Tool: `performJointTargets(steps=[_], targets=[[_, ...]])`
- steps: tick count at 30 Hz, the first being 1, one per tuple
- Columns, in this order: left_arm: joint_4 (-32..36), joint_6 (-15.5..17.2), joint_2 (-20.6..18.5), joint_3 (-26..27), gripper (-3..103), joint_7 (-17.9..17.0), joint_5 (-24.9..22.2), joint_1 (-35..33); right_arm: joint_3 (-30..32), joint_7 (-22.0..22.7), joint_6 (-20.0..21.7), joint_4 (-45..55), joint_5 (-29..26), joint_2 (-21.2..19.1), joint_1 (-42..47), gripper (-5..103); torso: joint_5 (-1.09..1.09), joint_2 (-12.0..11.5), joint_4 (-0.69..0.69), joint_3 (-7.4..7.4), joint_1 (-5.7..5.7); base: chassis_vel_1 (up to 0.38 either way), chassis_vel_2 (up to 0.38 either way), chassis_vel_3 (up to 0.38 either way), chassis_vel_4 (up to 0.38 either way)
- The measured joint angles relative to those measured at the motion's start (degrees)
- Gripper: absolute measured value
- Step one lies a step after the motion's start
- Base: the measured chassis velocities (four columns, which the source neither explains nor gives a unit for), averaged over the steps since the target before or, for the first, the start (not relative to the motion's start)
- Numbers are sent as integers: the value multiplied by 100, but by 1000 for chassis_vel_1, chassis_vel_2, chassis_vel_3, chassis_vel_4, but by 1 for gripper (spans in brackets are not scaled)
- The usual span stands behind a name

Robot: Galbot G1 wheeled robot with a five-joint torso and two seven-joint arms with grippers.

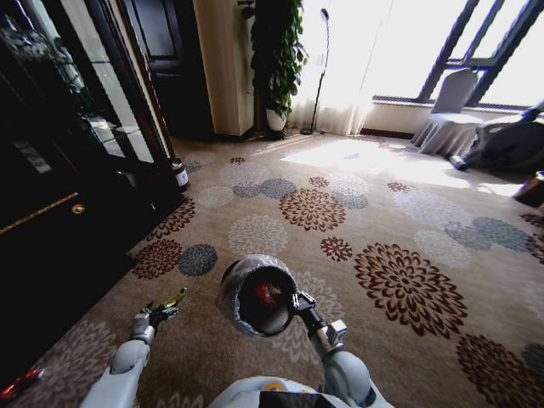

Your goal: Pick up the trash from the ground and place it into the trash bin.

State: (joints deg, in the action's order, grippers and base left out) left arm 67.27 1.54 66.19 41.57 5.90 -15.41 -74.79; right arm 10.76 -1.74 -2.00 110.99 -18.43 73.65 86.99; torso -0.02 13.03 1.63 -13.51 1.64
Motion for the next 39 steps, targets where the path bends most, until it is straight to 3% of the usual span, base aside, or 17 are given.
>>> performJointTargets(steps=[4,11,14,20,24,31,34,38,39], targets=[[-374,-57,14,-68,100,1,97,228,0,0,0,0,0,0,0,1,1,0,0,0,0,0,0,0,0],[-1973,-514,-60,-244,100,128,621,1315,0,0,0,0,0,0,0,1,3,0,0,0,0,0,0,0,0],[-2409,-575,-62,-221,100,202,647,1596,0,0,0,0,0,0,0,1,2,0,-5,0,0,0,0,0,0],[-3410,-627,-31,-168,100,324,722,1994,0,0,0,0,0,0,-1,1,2,0,2,0,0,0,0,0,0],[-3716,-702,48,-178,102,292,709,2187,0,1,0,0,0,0,0,1,0,0,-1,0,0,0,0,0,0],[-4075,-866,88,-184,84,25,642,2492,0,0,0,0,0,0,0,1,2,0,0,0,0,0,0,0,0],[-4100,-880,73,-187,80,23,635,2521,0,1,0,0,0,0,0,1,2,0,-1,0,0,0,0,0,0],[-3980,-922,42,-174,64,86,563,2415,0,0,0,0,0,0,0,1,2,0,1,0,0,0,0,0,0],[-3980,-922,42,-174,64,86,563,2415,0,0,0,0,0,0,0,1,2,0,1,0,0,0,0,0,0]])
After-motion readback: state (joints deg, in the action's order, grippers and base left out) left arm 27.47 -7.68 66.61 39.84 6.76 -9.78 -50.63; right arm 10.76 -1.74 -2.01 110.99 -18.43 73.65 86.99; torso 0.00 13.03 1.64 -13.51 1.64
